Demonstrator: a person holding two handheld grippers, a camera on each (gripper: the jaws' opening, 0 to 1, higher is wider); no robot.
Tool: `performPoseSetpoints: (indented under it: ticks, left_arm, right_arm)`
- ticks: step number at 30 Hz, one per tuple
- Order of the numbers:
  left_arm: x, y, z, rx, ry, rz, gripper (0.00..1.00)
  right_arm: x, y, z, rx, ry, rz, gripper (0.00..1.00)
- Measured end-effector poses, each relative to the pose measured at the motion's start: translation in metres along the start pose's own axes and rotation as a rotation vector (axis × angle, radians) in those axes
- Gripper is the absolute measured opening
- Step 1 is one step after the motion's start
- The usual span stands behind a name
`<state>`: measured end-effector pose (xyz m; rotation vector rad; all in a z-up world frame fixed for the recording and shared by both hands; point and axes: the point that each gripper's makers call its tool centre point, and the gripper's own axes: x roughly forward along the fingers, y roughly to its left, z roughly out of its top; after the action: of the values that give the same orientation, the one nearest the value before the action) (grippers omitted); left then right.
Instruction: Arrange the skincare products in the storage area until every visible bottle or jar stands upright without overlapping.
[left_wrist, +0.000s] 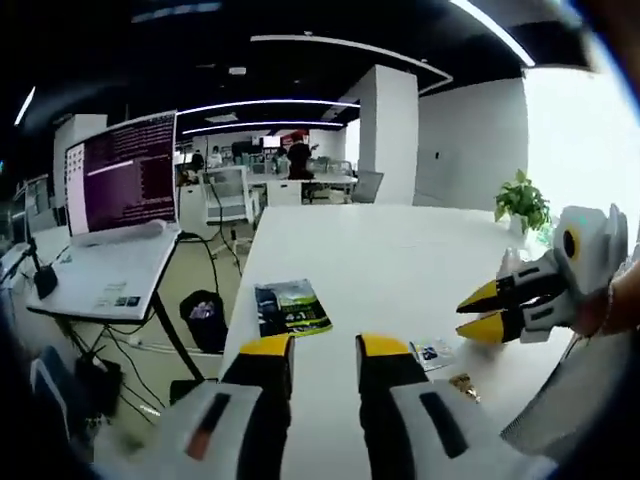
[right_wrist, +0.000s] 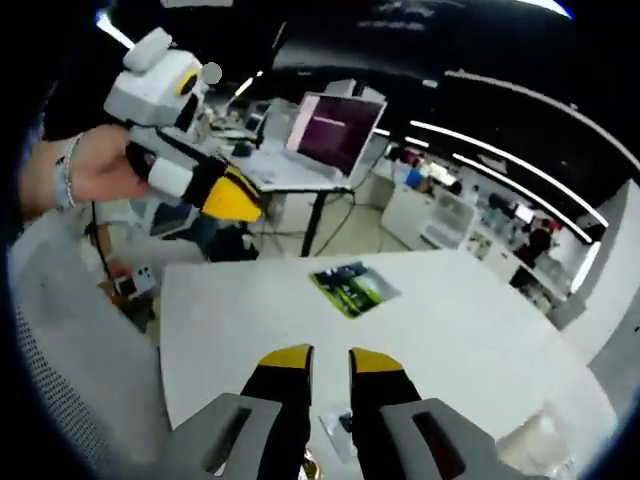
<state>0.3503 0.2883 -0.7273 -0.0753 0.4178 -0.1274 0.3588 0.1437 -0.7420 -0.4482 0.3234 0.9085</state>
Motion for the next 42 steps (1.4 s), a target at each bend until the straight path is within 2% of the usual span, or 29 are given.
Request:
performPoseSetpoints:
  ticks: [3, 6, 8, 11, 13, 17, 19, 23, 25, 27, 28, 31, 33, 35, 37, 40, 42]
  left_arm:
    - [0.032, 0.022, -0.015, -0.045, 0.06, 0.018, 0.24]
    - [0.055, 0.033, -0.027, -0.094, 0.086, 0.014, 0.24]
    - [0.073, 0.038, -0.038, -0.125, 0.121, 0.005, 0.25]
    - [0.097, 0.049, -0.052, -0.153, 0.18, 0.015, 0.25]
    - [0.112, 0.058, -0.054, -0.166, 0.192, 0.023, 0.25]
    - [0.138, 0.058, -0.051, -0.244, 0.214, -0.026, 0.28]
    - [0.149, 0.062, -0.05, -0.277, 0.228, -0.015, 0.28]
    - [0.167, 0.065, -0.052, -0.297, 0.259, -0.01, 0.27]
    - [0.172, 0.067, -0.058, -0.267, 0.289, 0.0, 0.26]
    - [0.173, 0.066, -0.064, -0.249, 0.315, 0.008, 0.24]
    - [0.174, 0.067, -0.062, -0.217, 0.3, 0.013, 0.21]
    - [0.176, 0.063, -0.061, -0.212, 0.296, 0.006, 0.15]
    - [0.176, 0.06, -0.062, -0.228, 0.301, -0.01, 0.13]
    - [0.176, 0.061, -0.061, -0.226, 0.295, -0.005, 0.1]
    - [0.171, 0.058, -0.065, -0.231, 0.317, -0.009, 0.0]
    - [0.16, 0.06, -0.066, -0.263, 0.318, -0.015, 0.0]
    - [0.153, 0.058, -0.068, -0.264, 0.323, -0.022, 0.0]
  right_arm:
    - [0.032, -0.003, 0.001, 0.024, 0.007, 0.005, 0.11]
    - [0.06, -0.006, 0.003, 0.04, 0.01, 0.006, 0.11]
    - [0.08, -0.009, 0.002, 0.097, 0.006, 0.013, 0.11]
    - [0.102, -0.017, -0.002, 0.243, -0.011, 0.006, 0.13]
    - [0.115, -0.032, -0.006, 0.313, -0.027, -0.035, 0.13]
    - [0.141, -0.05, -0.014, 0.391, -0.05, -0.077, 0.14]
    - [0.156, -0.057, -0.023, 0.466, -0.038, -0.093, 0.15]
    - [0.171, -0.069, -0.052, 0.584, 0.038, -0.142, 0.14]
    - [0.178, -0.064, -0.062, 0.64, 0.069, -0.119, 0.14]
    - [0.183, -0.063, -0.066, 0.658, 0.067, -0.112, 0.14]
    - [0.183, -0.063, -0.057, 0.657, 0.036, -0.103, 0.11]
    - [0.188, -0.049, -0.05, 0.739, 0.03, -0.036, 0.05]
    - [0.188, -0.051, -0.053, 0.733, 0.048, -0.061, 0.0]
    - [0.187, -0.052, -0.053, 0.67, 0.055, -0.069, 0.0]
    - [0.184, -0.05, -0.052, 0.606, 0.066, -0.072, 0.0]
    - [0.176, -0.041, -0.05, 0.619, 0.092, -0.051, 0.0]
    - [0.168, -0.034, -0.051, 0.598, 0.12, -0.037, 0.0]
